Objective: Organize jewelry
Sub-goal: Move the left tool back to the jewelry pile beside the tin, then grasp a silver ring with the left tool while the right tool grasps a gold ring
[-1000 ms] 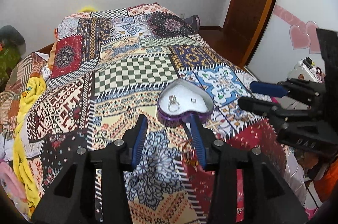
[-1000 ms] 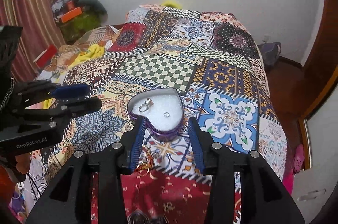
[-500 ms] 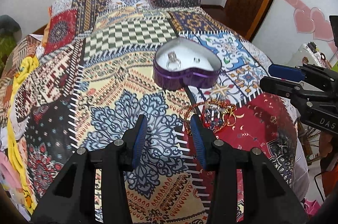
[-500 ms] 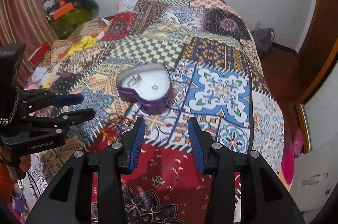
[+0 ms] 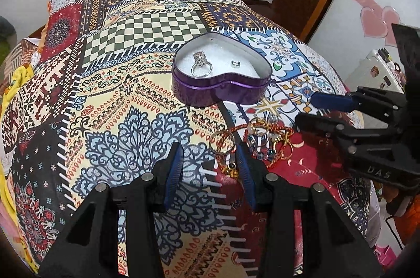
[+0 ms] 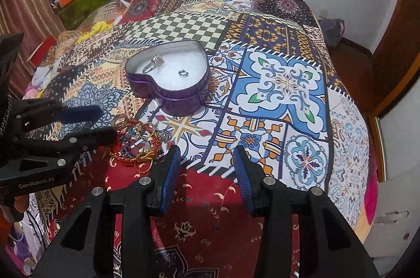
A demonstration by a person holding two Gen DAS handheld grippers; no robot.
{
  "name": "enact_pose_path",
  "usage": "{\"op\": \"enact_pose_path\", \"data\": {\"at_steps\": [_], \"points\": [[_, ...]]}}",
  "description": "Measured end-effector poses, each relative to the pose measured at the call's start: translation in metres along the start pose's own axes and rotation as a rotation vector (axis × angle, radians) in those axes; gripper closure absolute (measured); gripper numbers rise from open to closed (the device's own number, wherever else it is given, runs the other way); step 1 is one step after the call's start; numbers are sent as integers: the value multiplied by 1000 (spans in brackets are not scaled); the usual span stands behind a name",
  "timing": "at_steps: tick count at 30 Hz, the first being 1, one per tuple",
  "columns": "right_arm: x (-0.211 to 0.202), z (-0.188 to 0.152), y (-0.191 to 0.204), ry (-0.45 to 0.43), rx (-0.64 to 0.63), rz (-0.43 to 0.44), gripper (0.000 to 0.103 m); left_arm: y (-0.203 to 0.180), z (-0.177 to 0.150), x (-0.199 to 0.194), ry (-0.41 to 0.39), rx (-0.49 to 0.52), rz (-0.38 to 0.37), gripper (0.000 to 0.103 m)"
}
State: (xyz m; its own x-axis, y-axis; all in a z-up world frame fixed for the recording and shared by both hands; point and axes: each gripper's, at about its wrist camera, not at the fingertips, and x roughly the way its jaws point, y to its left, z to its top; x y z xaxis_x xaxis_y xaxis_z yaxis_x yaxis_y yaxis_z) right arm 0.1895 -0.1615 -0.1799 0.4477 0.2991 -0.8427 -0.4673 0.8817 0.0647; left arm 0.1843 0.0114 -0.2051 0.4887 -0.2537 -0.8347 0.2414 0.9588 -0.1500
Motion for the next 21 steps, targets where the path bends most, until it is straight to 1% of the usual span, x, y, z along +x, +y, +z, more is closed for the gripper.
{"op": "enact_pose_path", "data": {"at_steps": [7, 11, 13, 16, 21], "points": [[7, 3, 8, 8, -26, 22, 65, -1, 4, 6, -16, 2, -16, 61], [5, 3, 8, 2, -15, 37, 65, -1, 5, 8, -26, 2, -31, 63], [4, 3, 6, 1, -5, 44, 65, -1, 5, 9, -28, 1, -44, 72], [1, 2, 5, -3, 3, 49, 65, 0, 6, 11, -27, -5, -55, 82], [-3, 3, 9, -10, 9, 64, 65, 2, 5, 8, -35, -17, -65, 82]]}}
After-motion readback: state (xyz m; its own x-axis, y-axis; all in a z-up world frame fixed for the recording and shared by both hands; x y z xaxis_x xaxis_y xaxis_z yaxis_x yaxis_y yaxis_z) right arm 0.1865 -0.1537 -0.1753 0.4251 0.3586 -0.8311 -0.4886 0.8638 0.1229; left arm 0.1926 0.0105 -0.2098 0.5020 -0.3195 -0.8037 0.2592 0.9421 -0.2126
